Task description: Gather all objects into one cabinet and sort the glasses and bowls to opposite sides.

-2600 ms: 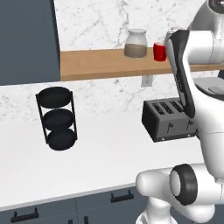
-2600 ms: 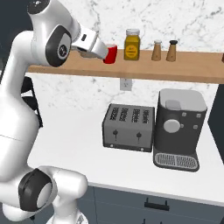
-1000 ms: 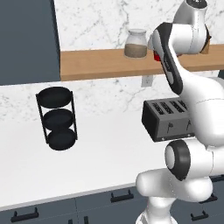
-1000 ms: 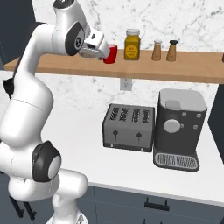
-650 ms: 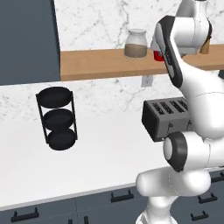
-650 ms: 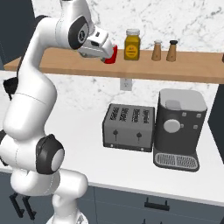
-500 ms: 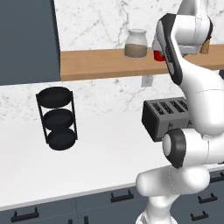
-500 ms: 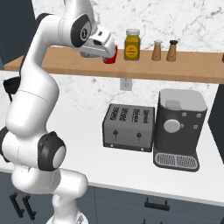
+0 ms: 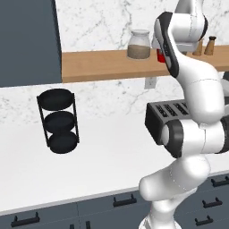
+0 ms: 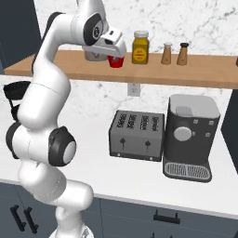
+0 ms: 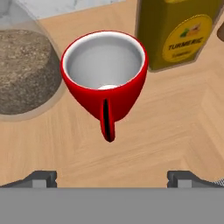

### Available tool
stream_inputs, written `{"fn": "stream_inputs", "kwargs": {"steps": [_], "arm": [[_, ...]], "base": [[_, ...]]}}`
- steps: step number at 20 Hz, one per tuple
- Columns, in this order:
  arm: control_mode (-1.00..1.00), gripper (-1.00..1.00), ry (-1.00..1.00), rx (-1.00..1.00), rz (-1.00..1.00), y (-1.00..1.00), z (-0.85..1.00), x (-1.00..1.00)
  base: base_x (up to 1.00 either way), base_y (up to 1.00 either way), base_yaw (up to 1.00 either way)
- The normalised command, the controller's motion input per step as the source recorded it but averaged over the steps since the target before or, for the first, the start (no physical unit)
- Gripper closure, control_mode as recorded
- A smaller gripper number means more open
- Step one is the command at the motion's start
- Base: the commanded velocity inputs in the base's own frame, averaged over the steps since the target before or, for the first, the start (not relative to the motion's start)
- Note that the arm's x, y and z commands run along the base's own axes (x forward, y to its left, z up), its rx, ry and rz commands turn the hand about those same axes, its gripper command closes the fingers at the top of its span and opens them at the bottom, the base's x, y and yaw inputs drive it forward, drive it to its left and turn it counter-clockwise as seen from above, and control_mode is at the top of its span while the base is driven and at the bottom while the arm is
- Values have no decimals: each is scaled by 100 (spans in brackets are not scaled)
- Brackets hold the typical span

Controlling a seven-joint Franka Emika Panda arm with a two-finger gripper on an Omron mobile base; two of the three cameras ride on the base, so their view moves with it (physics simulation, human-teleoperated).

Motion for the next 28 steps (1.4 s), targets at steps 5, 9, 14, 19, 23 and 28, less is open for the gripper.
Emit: {"fn": "stream_inputs", "kwargs": {"steps": [5, 9, 14, 19, 23, 28], "arm": [[-100, -100, 0, 0, 0, -7, -4, 28], [-100, -100, 0, 0, 0, -5, -5, 24], [-100, -100, 0, 0, 0, 0, -6, 30], [-100, -100, 0, 0, 0, 0, 0, 15], [-100, 100, 0, 0, 0, -6, -1, 1], [-100, 100, 1, 0, 0, -8, 0, -2]], "base": [[0, 0, 0], [0, 0, 0], [0, 0, 0], [0, 0, 0], [0, 0, 0], [0, 0, 0]]}}
